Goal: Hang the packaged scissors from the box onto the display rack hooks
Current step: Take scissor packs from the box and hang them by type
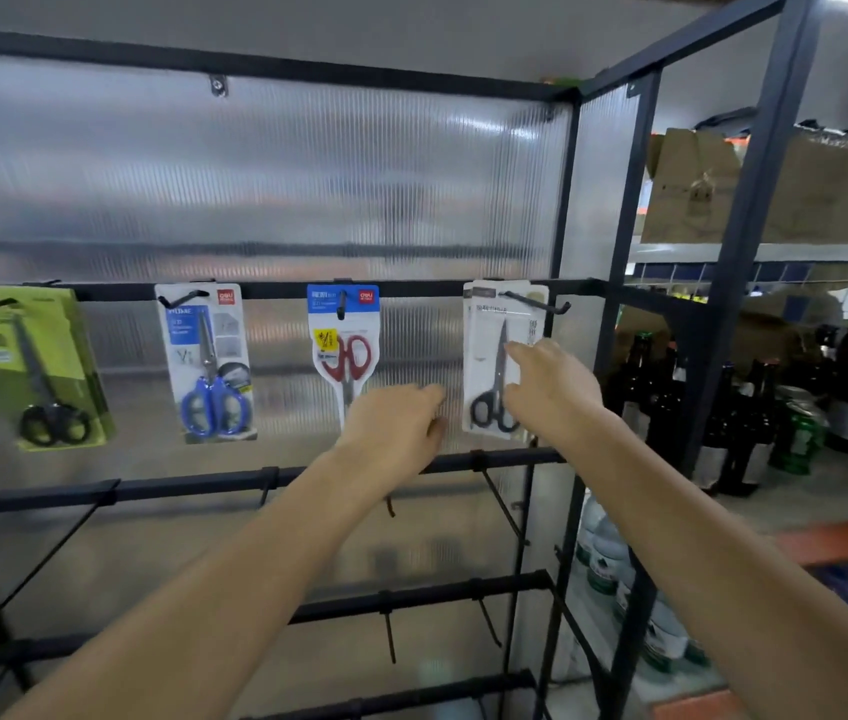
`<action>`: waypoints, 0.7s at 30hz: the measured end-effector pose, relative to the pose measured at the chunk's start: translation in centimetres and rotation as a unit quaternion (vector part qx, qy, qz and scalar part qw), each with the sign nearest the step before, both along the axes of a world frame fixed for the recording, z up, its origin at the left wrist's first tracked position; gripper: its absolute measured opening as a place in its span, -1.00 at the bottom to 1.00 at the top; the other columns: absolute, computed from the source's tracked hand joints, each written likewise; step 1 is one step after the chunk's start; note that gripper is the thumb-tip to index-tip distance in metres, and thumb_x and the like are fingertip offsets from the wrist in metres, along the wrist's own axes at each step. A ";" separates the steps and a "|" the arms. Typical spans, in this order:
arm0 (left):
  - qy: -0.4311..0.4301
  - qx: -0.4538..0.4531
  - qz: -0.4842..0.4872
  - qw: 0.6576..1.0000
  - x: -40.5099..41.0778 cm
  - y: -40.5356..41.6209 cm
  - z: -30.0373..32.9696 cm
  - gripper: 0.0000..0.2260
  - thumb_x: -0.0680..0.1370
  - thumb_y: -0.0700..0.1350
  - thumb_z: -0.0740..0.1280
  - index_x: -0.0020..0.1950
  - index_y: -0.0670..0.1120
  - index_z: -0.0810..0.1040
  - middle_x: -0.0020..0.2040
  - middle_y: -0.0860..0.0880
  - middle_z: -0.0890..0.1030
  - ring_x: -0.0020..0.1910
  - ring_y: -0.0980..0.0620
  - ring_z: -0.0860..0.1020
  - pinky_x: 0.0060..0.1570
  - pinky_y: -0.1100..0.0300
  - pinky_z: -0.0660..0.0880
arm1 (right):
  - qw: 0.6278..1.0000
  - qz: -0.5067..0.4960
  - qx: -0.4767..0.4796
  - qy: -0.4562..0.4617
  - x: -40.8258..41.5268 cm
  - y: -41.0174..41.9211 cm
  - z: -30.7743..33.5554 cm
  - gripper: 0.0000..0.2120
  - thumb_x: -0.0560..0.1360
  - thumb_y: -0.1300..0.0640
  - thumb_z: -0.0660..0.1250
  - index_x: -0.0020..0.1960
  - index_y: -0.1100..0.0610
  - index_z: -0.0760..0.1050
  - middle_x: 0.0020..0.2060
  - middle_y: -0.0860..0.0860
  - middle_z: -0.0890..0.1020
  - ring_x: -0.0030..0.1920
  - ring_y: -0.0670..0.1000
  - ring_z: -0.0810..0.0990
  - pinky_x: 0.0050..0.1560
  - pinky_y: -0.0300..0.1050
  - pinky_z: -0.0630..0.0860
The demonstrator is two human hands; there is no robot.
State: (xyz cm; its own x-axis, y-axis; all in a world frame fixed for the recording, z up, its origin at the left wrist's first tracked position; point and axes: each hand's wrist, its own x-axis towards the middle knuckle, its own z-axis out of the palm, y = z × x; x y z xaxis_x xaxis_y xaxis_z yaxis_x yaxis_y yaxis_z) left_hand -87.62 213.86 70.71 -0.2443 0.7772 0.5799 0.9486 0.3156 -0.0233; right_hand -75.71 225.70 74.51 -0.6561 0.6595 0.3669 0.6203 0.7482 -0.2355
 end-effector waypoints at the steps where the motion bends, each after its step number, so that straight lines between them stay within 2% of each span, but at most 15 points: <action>1: 0.005 -0.004 0.013 1.000 -0.4 -0.5 -0.2 -0.82 0.60 0.00 0.18 0.13 -0.03 0.45 -0.03 -0.02 0.59 -0.12 -0.01 0.56 -0.36 0.25 0.28 | 0.999 0.006 0.025 -0.021 0.0 -1.1 -0.3 -0.60 0.49 0.18 0.26 0.32 0.09 0.33 0.13 0.11 0.45 -0.01 0.07 0.48 -0.14 -0.11 0.49; 3: 0.012 -0.018 0.049 0.999 -1.1 -1.9 -0.7 -0.82 0.60 -0.01 0.18 0.14 -0.03 0.45 -0.01 -0.02 0.59 -0.14 0.00 0.55 -0.44 0.27 0.15 | 0.996 0.020 0.067 -0.060 -0.3 -3.1 -1.1 -0.64 0.51 0.16 0.23 0.30 0.11 0.34 0.16 0.13 0.44 0.08 0.11 0.47 -0.04 -0.05 0.49; 5: 0.023 -0.034 0.083 0.996 -1.6 -3.4 -1.2 -0.82 0.60 -0.02 0.18 0.14 -0.04 0.45 0.00 -0.03 0.60 -0.13 -0.01 0.55 -0.46 0.25 0.12 | 0.989 0.037 0.103 -0.105 -1.1 -5.0 -2.0 -0.64 0.52 0.13 0.23 0.30 0.12 0.33 0.17 0.13 0.43 0.13 0.14 0.45 0.02 0.00 0.45; 9: 0.024 -0.054 0.117 0.991 -2.4 -6.9 -2.6 -0.81 0.58 -0.05 0.21 0.15 -0.05 0.46 -0.03 -0.03 0.59 -0.12 -0.02 0.53 -0.32 0.19 0.24 | 0.984 0.055 0.115 -0.124 -3.2 -9.0 -3.6 -0.64 0.53 0.07 0.24 0.29 0.11 0.33 0.16 0.11 0.43 0.15 0.12 0.42 -0.03 -0.02 0.39; 13: 0.024 -0.054 0.145 0.988 -3.6 -11.1 -4.1 -0.86 0.58 -0.06 0.19 0.10 -0.06 0.43 -0.11 0.00 0.52 -0.22 0.04 0.39 -0.41 0.22 0.14 | 0.981 0.099 0.127 -0.111 -5.2 -13.1 -5.4 -0.68 0.54 0.07 0.24 0.26 0.12 0.37 0.09 0.09 0.45 0.07 0.09 0.44 -0.10 -0.06 0.35; 17: 0.021 -0.077 0.174 0.982 -5.0 -15.7 -5.1 -0.81 0.59 -0.05 0.18 0.17 -0.05 0.43 0.00 -0.01 0.57 -0.07 -0.03 0.53 -0.28 0.16 0.23 | 0.975 0.147 0.140 -0.089 -7.0 -17.2 -6.8 -0.73 0.52 0.10 0.25 0.20 0.13 0.43 0.08 0.09 0.49 0.06 0.08 0.47 -0.09 -0.07 0.36; 19: 0.017 -0.095 0.195 0.976 -5.7 -18.2 -5.7 -0.80 0.58 -0.07 0.17 0.17 -0.08 0.43 0.07 -0.05 0.57 0.05 -0.10 0.54 -0.24 0.11 0.26 | 0.975 0.159 0.120 -0.099 -8.2 -19.3 -7.3 -0.70 0.52 0.09 0.24 0.24 0.12 0.41 0.12 0.09 0.48 0.13 0.11 0.45 -0.05 -0.03 0.37; 21: 0.012 -0.112 0.205 0.972 -6.4 -20.8 -6.4 -0.80 0.59 -0.08 0.15 0.17 -0.10 0.42 0.09 -0.08 0.57 0.09 -0.13 0.52 -0.23 0.10 0.31 | 0.975 0.163 0.095 -0.113 -9.4 -21.6 -8.0 -0.65 0.52 0.10 0.24 0.29 0.11 0.38 0.16 0.08 0.47 0.17 0.13 0.43 -0.02 -0.02 0.38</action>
State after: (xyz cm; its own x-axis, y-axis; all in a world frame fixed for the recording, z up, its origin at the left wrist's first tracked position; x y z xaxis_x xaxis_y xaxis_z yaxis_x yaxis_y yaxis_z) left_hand -94.06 193.06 64.28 -0.5478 0.7257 0.4162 0.7430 0.6507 -0.1566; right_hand -85.10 204.11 66.49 -0.8981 0.3356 0.2843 0.3613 0.9315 0.0418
